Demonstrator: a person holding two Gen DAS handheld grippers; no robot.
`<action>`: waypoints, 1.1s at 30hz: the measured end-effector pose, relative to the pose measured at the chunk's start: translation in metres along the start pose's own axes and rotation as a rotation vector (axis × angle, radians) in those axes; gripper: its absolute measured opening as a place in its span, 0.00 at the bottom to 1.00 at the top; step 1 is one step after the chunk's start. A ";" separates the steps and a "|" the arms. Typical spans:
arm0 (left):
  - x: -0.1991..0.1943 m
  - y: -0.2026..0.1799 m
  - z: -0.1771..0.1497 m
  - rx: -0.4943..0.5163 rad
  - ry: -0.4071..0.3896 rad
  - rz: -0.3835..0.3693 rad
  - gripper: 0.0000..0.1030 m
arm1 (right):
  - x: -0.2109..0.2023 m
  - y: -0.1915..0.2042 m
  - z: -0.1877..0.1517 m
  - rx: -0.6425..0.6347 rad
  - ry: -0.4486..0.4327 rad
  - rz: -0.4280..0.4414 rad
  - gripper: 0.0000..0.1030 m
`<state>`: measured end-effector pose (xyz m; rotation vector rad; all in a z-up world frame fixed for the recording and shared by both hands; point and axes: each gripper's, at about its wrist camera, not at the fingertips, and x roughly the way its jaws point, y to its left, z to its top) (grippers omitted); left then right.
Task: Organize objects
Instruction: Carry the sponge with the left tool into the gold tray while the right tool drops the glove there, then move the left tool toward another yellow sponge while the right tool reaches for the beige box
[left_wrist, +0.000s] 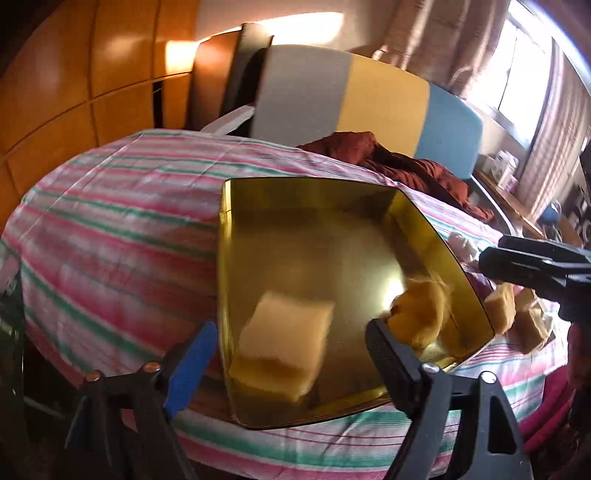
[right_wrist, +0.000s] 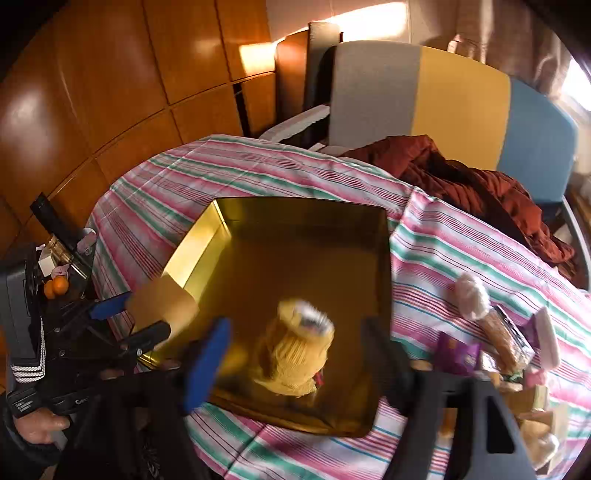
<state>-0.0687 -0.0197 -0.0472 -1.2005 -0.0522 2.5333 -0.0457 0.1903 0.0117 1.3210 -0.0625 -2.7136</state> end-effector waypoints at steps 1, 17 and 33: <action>-0.001 0.005 -0.002 -0.020 0.002 0.005 0.82 | 0.003 0.005 0.001 -0.006 -0.002 -0.008 0.85; -0.044 -0.003 0.019 0.013 -0.180 0.198 0.80 | -0.013 0.019 -0.049 0.006 -0.153 -0.100 0.99; -0.043 -0.034 0.015 0.096 -0.140 0.201 0.75 | -0.038 0.005 -0.088 -0.006 -0.241 -0.266 1.00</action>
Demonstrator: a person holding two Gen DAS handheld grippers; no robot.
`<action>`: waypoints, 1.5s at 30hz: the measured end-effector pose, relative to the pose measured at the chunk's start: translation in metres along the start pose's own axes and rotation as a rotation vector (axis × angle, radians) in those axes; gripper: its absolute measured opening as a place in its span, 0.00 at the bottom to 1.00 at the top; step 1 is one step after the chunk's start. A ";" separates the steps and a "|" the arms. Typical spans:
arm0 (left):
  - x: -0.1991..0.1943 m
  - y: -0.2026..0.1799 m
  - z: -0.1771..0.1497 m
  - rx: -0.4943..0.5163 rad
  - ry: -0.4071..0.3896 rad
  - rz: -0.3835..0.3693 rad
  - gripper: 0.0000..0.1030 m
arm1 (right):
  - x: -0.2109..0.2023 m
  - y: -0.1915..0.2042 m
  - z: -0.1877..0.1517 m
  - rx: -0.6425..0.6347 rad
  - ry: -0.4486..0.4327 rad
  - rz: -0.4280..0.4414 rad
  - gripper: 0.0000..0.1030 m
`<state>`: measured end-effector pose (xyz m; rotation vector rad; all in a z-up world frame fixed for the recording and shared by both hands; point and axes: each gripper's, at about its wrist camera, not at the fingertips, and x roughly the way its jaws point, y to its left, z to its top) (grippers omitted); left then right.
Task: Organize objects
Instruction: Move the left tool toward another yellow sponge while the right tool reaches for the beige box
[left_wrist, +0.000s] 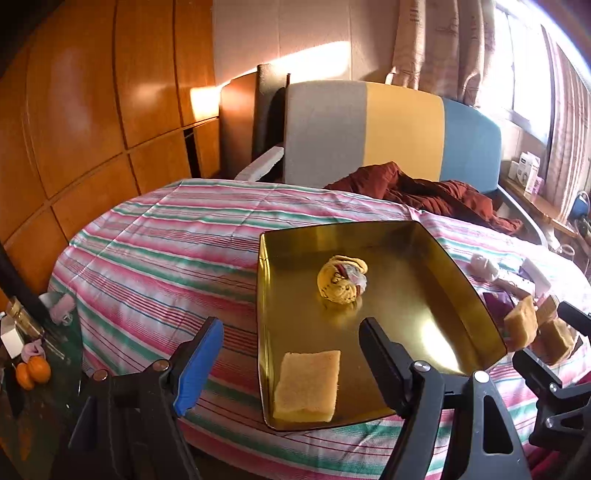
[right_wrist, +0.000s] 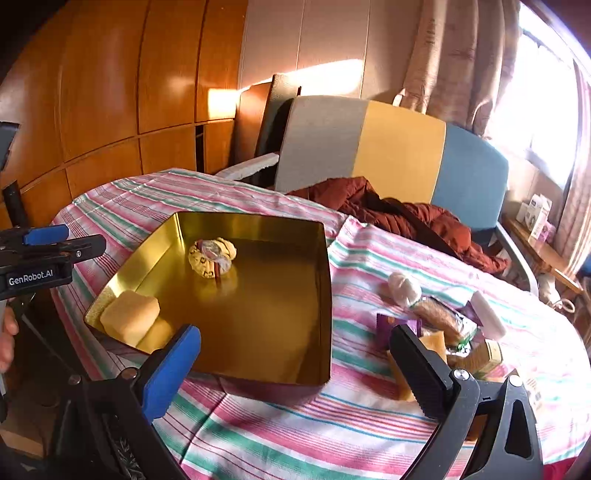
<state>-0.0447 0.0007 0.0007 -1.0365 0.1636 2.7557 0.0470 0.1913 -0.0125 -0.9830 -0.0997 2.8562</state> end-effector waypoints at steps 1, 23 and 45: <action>-0.001 -0.003 0.000 0.016 -0.004 0.010 0.75 | -0.001 -0.002 -0.001 0.003 -0.003 -0.003 1.00; -0.015 -0.074 0.001 0.197 -0.011 -0.115 0.75 | -0.016 -0.110 -0.024 0.265 0.009 -0.146 1.00; -0.005 -0.234 -0.004 0.505 0.118 -0.480 0.75 | -0.052 -0.333 -0.079 0.778 -0.003 -0.416 1.00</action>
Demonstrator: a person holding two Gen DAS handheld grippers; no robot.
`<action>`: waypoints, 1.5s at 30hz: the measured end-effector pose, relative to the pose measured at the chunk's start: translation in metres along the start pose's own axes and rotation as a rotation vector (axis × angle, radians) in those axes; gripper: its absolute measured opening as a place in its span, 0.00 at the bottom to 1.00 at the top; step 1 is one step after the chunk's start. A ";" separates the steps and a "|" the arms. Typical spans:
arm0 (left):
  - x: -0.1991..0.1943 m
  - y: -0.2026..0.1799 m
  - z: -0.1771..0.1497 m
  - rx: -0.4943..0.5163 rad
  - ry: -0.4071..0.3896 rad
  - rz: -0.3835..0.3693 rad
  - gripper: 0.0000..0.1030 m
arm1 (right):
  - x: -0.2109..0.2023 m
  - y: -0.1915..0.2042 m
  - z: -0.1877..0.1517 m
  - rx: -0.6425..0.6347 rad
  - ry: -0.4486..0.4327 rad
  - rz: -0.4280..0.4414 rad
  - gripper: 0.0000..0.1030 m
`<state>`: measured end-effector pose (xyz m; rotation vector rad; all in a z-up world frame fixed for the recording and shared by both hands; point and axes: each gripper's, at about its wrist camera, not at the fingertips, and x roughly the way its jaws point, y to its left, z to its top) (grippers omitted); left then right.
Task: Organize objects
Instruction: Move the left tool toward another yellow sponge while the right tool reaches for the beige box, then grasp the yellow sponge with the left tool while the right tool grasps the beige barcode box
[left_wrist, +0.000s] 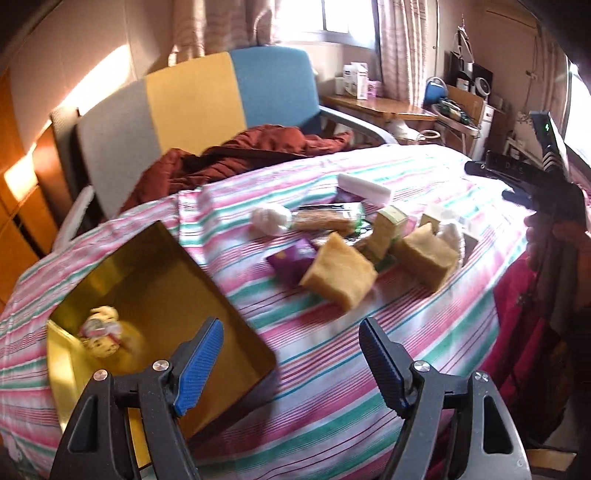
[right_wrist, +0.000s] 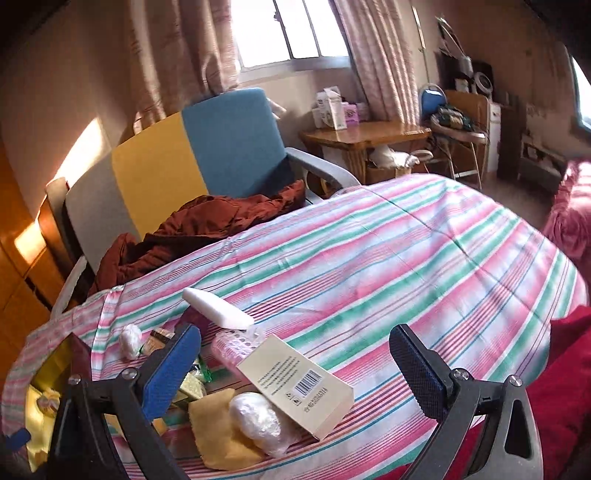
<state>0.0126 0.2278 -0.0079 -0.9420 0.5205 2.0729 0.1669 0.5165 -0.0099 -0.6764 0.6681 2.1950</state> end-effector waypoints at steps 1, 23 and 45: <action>0.008 -0.004 0.005 -0.008 0.016 -0.018 0.75 | 0.005 -0.010 0.000 0.056 0.024 0.009 1.00; 0.140 -0.013 0.045 -0.362 0.293 -0.087 0.71 | 0.016 -0.038 -0.001 0.251 0.085 0.099 1.00; 0.085 -0.023 0.020 -0.180 0.131 -0.176 0.56 | 0.047 -0.016 -0.017 0.082 0.264 0.004 0.99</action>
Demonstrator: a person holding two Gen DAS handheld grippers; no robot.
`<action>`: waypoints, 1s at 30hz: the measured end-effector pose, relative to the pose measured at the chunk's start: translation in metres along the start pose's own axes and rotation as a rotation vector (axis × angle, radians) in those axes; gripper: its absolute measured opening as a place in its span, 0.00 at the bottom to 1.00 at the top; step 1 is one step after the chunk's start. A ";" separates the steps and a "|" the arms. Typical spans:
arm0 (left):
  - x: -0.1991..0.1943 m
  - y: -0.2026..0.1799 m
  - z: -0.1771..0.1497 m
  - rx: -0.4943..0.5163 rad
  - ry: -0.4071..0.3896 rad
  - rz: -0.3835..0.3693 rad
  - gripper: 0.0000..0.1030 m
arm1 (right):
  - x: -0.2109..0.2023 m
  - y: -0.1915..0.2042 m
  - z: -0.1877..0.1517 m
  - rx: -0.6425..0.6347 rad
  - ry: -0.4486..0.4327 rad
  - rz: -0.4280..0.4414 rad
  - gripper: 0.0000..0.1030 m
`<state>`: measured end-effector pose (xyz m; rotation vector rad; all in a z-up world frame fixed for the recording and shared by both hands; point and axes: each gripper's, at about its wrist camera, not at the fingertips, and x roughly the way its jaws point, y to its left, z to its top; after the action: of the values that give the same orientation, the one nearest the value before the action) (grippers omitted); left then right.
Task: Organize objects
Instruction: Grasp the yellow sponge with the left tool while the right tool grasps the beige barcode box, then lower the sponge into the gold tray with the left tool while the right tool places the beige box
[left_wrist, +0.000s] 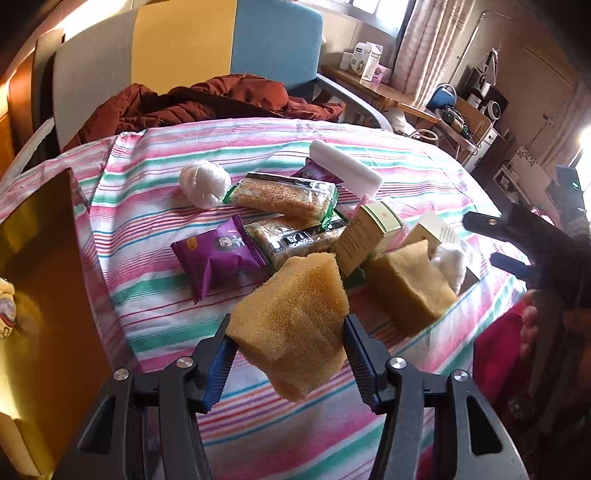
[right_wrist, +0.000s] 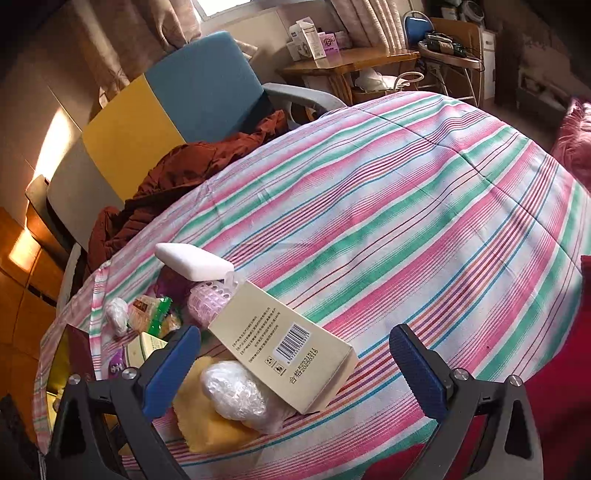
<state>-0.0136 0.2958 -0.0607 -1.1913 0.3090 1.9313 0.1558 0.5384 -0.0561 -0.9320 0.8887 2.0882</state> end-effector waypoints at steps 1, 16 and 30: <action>-0.004 0.000 -0.002 0.009 -0.004 -0.003 0.56 | 0.002 0.001 0.000 -0.013 0.015 -0.012 0.99; -0.035 0.003 -0.016 -0.001 -0.043 -0.060 0.57 | 0.069 0.033 0.002 -0.408 0.308 -0.210 0.57; -0.074 0.021 -0.025 -0.041 -0.129 -0.056 0.56 | -0.022 0.054 0.007 -0.422 0.061 -0.125 0.49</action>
<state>0.0017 0.2298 -0.0167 -1.0850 0.1666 1.9632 0.1225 0.5086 -0.0181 -1.2379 0.4082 2.1869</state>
